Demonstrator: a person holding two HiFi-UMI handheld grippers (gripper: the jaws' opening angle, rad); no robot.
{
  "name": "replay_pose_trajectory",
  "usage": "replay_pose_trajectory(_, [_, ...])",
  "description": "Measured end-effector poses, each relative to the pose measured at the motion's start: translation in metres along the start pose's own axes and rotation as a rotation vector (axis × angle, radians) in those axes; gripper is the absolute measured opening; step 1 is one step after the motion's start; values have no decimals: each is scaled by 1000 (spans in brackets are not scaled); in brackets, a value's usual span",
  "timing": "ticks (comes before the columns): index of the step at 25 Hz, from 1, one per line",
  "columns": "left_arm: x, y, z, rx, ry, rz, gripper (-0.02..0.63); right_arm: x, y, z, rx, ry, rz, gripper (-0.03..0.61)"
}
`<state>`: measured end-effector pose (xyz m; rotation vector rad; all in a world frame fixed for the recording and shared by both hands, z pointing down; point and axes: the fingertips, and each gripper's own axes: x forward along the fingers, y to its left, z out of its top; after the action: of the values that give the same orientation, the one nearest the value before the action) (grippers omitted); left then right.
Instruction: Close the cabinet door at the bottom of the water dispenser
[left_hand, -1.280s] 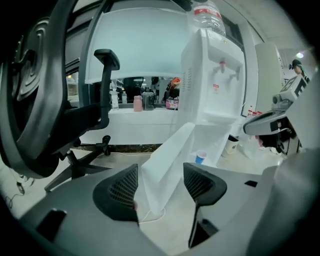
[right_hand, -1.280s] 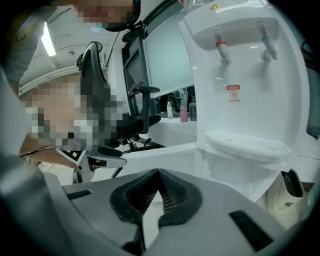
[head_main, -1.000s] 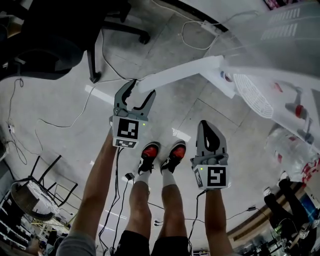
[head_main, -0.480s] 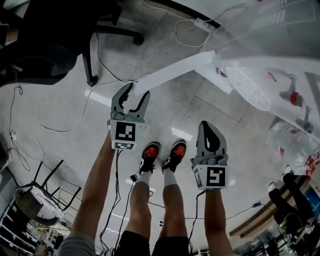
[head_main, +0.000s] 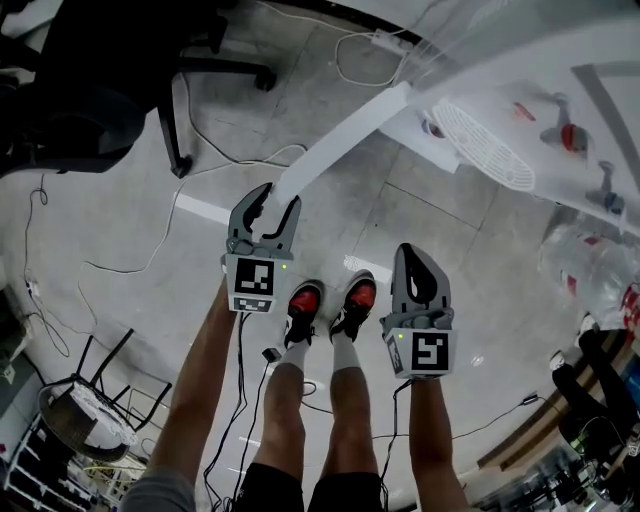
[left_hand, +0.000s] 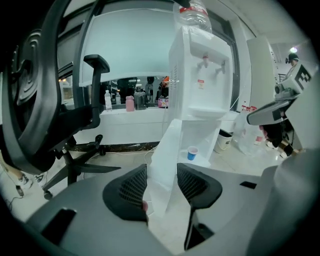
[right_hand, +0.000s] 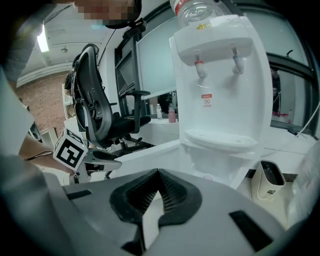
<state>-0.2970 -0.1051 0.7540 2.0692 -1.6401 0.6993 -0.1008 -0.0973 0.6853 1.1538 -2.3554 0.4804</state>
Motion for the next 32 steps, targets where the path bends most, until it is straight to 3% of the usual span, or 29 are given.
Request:
replay_pose_trajectory(12, [-19,-72,-12,-4,4,-103,207,-51,-6,-32,76,-17,-70,17])
replay_pose_trajectory(32, [-4,-198,3,79,30,-302,199,-119,-74,-69,198,-40,-223,17])
